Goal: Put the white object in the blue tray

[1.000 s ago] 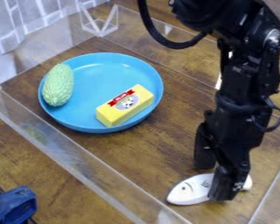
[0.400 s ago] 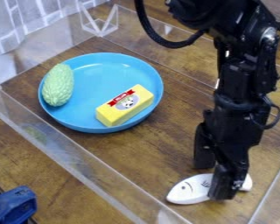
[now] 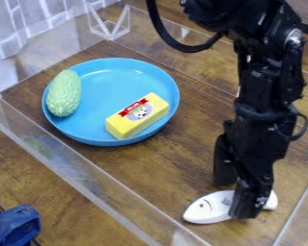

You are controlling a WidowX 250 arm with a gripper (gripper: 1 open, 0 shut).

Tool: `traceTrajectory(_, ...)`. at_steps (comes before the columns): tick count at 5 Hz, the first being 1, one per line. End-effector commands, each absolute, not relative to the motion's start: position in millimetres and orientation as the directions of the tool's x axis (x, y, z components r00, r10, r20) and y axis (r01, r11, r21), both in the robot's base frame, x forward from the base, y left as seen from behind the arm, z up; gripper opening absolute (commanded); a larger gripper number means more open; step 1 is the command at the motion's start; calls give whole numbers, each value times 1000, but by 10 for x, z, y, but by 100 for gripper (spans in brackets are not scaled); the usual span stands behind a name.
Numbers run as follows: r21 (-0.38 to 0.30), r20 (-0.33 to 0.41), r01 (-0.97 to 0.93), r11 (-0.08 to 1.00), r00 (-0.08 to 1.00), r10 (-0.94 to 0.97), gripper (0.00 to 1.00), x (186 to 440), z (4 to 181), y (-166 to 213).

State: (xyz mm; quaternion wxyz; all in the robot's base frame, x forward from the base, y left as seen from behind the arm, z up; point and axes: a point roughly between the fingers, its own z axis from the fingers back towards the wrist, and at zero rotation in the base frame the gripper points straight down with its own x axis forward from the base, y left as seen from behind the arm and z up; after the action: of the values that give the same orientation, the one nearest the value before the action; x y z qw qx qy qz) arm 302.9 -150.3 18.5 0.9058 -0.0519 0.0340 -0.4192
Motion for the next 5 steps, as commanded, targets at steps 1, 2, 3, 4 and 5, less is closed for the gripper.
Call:
traceTrajectory(1,-123,-14,753,647,650,-760,100,3048,128,-1393)
traceTrajectory(2,-125,-9,753,646,650,-760,100,3056,130,-1393)
traceTrajectory(3,-126,-3,754,645,650,-760,100,3064,132,-1394)
traceTrajectory(4,-128,5,754,644,650,-760,100,3074,130,-1395)
traceTrajectory(5,-130,12,754,644,650,-760,100,3082,131,-1396)
